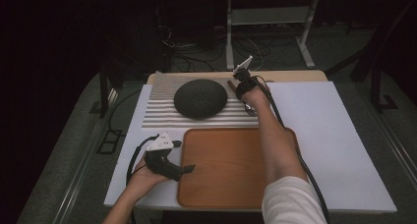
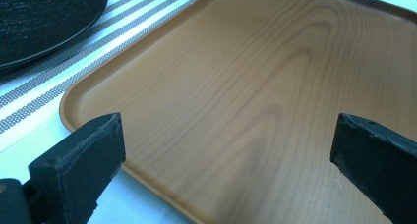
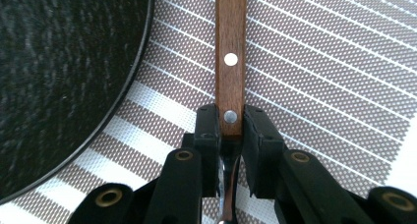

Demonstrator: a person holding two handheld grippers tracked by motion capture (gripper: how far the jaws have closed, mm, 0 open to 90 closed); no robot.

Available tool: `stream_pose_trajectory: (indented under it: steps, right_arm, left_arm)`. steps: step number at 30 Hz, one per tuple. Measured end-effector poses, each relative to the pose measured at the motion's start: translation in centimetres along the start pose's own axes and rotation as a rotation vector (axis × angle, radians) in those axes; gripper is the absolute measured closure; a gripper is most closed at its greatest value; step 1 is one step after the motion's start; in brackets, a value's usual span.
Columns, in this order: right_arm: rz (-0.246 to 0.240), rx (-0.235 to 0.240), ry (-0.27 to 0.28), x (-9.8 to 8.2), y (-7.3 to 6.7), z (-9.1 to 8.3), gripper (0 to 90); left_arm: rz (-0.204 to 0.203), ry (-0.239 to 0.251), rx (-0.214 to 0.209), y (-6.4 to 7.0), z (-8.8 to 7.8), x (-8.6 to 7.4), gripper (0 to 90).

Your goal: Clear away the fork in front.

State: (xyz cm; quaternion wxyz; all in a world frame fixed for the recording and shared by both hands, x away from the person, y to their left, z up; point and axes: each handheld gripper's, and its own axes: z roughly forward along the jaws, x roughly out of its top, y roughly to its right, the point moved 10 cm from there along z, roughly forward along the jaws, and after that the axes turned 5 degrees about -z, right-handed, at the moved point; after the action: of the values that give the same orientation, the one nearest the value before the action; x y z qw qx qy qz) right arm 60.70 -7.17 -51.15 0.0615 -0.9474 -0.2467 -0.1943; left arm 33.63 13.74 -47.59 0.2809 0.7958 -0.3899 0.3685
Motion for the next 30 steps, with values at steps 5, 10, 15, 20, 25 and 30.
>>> stream_pose_trajectory:
  steps: [5, 10, 15, 20, 25, 30]
  right_arm:
    - [-0.004, 0.029, 0.049, 0.0, 0.3, -1.9, 76.8]
    - [-0.004, 0.058, 0.092, 0.0, 0.3, -3.8, 76.8]
    - [-0.008, 0.083, 0.134, -0.2, 0.4, -5.8, 76.7]
    - [-0.015, 0.114, 0.170, -1.1, 0.3, -7.5, 76.7]
    - [-0.028, 0.169, 0.232, -2.9, -0.2, -9.6, 76.7]
    - [-0.043, 0.197, 0.271, -4.1, -0.5, -10.9, 76.7]
  left_arm:
    - [-0.001, -0.002, 0.003, -0.1, 0.0, 0.0, 0.0]
    - [0.000, -0.002, 0.004, -0.1, 0.0, 0.0, 0.0]
    - [0.002, -0.003, 0.005, 0.0, 0.1, 0.0, 0.0]
    - [0.000, -0.002, 0.006, -0.1, 0.1, 0.0, 0.0]
    - [0.007, -0.003, 0.014, -0.2, 0.1, 0.0, 0.0]
    - [0.004, -0.004, 0.019, -0.3, 0.1, -0.1, 0.0]
